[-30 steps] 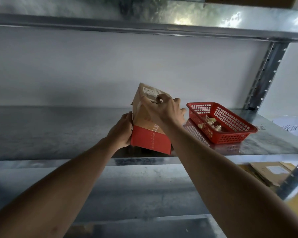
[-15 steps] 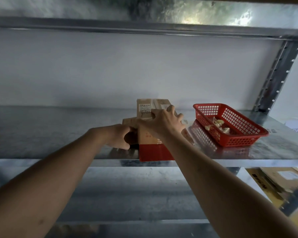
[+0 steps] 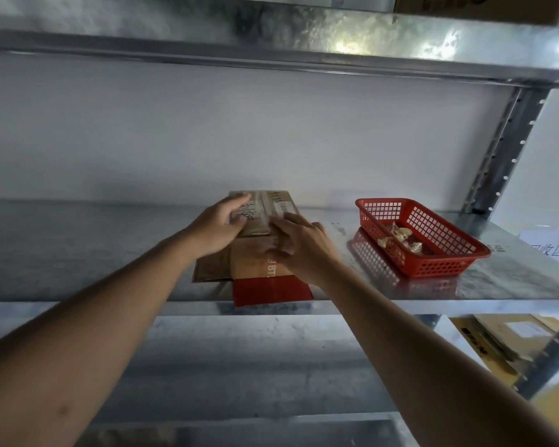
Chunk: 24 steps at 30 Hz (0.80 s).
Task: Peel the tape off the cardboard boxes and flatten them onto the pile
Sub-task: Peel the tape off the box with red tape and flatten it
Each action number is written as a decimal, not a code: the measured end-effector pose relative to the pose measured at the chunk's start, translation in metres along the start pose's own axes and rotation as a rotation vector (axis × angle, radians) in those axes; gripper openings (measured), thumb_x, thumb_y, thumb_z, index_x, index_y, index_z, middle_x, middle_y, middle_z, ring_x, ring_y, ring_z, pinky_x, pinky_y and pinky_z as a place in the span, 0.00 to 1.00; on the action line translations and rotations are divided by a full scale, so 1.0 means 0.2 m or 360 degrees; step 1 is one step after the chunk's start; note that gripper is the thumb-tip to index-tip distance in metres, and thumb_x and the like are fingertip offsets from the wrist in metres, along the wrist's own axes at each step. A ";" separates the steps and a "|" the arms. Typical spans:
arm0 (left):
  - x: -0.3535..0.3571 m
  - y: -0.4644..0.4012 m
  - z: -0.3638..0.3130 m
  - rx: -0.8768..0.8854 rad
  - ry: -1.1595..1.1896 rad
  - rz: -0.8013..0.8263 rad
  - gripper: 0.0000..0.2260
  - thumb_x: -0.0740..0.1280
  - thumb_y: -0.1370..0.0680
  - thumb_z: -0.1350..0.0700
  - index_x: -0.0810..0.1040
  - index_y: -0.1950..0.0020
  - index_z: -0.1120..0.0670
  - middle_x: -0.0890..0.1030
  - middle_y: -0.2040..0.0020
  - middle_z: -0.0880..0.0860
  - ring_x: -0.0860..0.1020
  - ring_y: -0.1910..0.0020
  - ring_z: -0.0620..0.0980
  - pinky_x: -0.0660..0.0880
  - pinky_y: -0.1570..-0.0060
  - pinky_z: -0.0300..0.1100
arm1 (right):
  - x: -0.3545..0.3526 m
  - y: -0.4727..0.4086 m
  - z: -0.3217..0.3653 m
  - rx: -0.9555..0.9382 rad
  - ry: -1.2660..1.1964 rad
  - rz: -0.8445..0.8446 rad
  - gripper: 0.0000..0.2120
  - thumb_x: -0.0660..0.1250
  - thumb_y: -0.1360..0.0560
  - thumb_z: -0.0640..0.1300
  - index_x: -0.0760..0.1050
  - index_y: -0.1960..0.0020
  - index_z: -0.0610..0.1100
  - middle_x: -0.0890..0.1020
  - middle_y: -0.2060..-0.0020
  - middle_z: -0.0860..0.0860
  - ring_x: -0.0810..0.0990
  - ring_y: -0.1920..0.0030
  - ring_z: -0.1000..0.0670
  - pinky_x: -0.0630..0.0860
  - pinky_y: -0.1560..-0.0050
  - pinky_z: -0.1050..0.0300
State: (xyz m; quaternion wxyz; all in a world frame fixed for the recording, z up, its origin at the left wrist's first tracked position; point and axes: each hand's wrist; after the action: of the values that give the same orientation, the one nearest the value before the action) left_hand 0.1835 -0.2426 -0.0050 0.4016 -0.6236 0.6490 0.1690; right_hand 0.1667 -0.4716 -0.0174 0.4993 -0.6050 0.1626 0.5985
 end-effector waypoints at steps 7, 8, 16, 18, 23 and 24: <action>-0.08 -0.01 -0.14 -0.0004 -0.0366 0.0176 0.14 0.61 0.14 0.57 0.81 0.33 0.46 0.77 0.29 0.51 0.76 0.35 0.52 0.73 0.39 0.44 | 0.03 0.10 -0.10 0.0342 -0.0774 -0.0340 0.35 0.83 0.33 0.43 0.76 0.28 0.45 0.80 0.39 0.51 0.80 0.45 0.55 0.78 0.45 0.69; -0.08 -0.01 -0.17 0.0022 -0.0446 0.0183 0.12 0.62 0.14 0.52 0.80 0.33 0.46 0.77 0.31 0.51 0.76 0.38 0.51 0.72 0.43 0.44 | 0.03 0.11 -0.10 0.0355 -0.0917 -0.0350 0.33 0.83 0.33 0.40 0.77 0.30 0.44 0.82 0.41 0.52 0.83 0.46 0.55 0.80 0.46 0.68; 0.01 -0.07 -0.29 -0.0005 -0.0832 0.0384 0.21 0.55 0.17 0.33 0.67 0.24 0.29 0.65 0.50 0.45 0.71 0.43 0.52 0.67 0.53 0.46 | 0.07 0.20 -0.18 0.0289 -0.1068 -0.0544 0.11 0.77 0.26 0.36 0.87 0.45 0.46 0.88 0.57 0.58 0.87 0.56 0.58 0.85 0.54 0.58; 0.01 -0.08 -0.28 -0.0010 -0.0813 0.0377 0.20 0.55 0.17 0.33 0.67 0.25 0.28 0.64 0.51 0.44 0.71 0.44 0.51 0.67 0.51 0.46 | 0.08 0.20 -0.19 0.0271 -0.0984 -0.0583 0.07 0.76 0.25 0.37 0.87 0.48 0.44 0.88 0.57 0.55 0.86 0.59 0.57 0.84 0.57 0.60; 0.02 -0.06 -0.28 -0.0063 -0.0782 0.0399 0.20 0.55 0.17 0.33 0.67 0.25 0.27 0.68 0.35 0.53 0.71 0.32 0.60 0.72 0.40 0.50 | 0.12 0.21 -0.18 0.0229 -0.0802 -0.0641 0.06 0.75 0.23 0.40 0.87 0.47 0.44 0.88 0.56 0.54 0.84 0.60 0.62 0.81 0.58 0.68; 0.02 -0.06 -0.28 -0.0073 -0.0773 0.0397 0.20 0.55 0.17 0.33 0.66 0.25 0.27 0.67 0.33 0.54 0.71 0.31 0.60 0.71 0.39 0.51 | 0.12 0.21 -0.19 0.0265 -0.0842 -0.0621 0.06 0.74 0.23 0.41 0.86 0.46 0.44 0.88 0.55 0.54 0.85 0.59 0.62 0.82 0.57 0.66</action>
State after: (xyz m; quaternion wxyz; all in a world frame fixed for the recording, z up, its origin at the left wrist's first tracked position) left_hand 0.1773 -0.2877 0.0297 0.5073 -0.4890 0.6014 0.3765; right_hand 0.1602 -0.5110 -0.0639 0.6770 -0.4057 -0.0432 0.6126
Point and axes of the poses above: each hand's wrist, its own y-axis away from the middle knuckle, its own x-axis out of the palm, z = x × y
